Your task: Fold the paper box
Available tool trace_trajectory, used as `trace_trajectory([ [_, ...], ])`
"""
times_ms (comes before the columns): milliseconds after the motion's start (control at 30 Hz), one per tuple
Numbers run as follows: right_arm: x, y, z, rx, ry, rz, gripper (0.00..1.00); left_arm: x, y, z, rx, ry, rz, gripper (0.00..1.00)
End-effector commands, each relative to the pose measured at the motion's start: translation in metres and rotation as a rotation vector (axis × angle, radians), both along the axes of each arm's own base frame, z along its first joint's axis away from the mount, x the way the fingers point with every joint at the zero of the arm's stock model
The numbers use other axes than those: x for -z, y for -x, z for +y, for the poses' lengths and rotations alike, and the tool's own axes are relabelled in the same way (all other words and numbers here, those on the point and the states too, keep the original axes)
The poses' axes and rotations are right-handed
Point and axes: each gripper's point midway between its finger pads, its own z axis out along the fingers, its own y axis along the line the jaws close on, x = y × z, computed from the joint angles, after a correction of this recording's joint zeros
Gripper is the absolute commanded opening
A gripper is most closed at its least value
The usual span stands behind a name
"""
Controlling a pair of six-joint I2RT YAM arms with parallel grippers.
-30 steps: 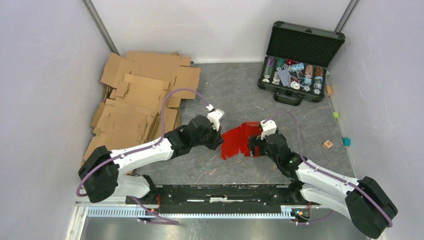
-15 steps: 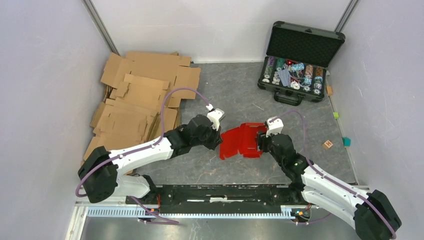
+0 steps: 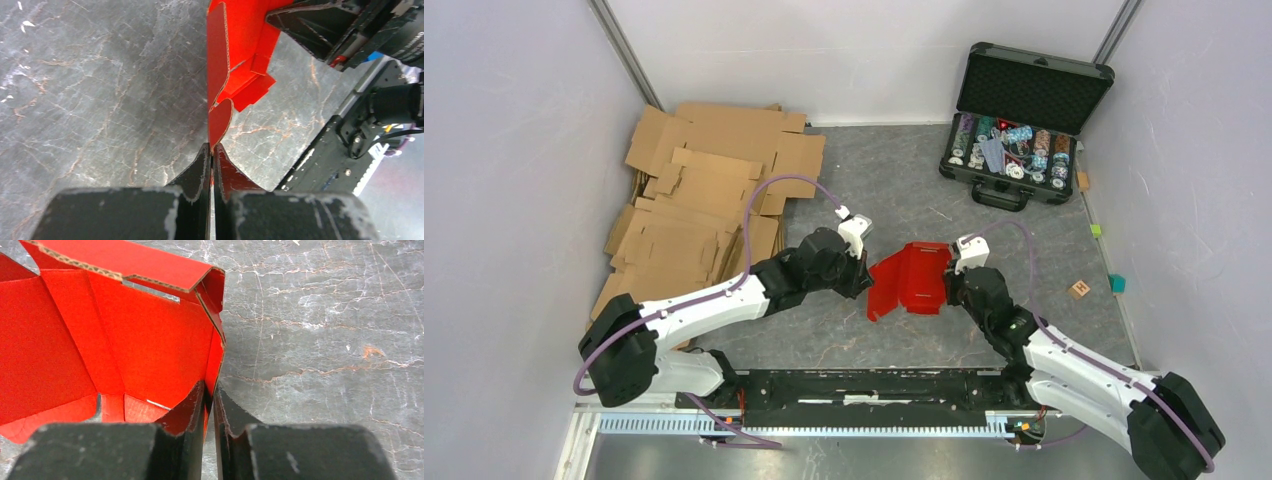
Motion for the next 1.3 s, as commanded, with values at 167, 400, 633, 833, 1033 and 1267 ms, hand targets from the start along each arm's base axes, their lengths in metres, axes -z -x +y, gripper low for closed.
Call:
trace_trajectory([
  [167,-0.030,-0.016,0.019,0.024,-0.160,-0.068,0.16,-0.050,0.005,-0.036,0.036,0.263,0.017,0.02],
  [400,-0.032,-0.017,0.007,0.083,-0.219,-0.157,0.09,-0.045,0.015,-0.045,0.116,0.318,0.015,0.03],
  [633,-0.021,-0.013,-0.004,0.093,-0.180,-0.190,0.09,-0.007,0.010,-0.027,0.093,0.201,-0.034,0.12],
  [833,-0.016,-0.007,-0.002,0.047,-0.174,-0.202,0.09,0.008,0.000,-0.011,0.020,0.125,-0.064,0.49],
  [1033,-0.016,-0.007,0.002,0.022,-0.168,-0.204,0.09,0.017,-0.008,-0.018,0.026,0.074,-0.051,0.59],
  [1267,-0.017,-0.005,0.009,-0.033,-0.152,-0.202,0.07,0.012,-0.024,-0.020,-0.007,0.063,-0.105,0.65],
])
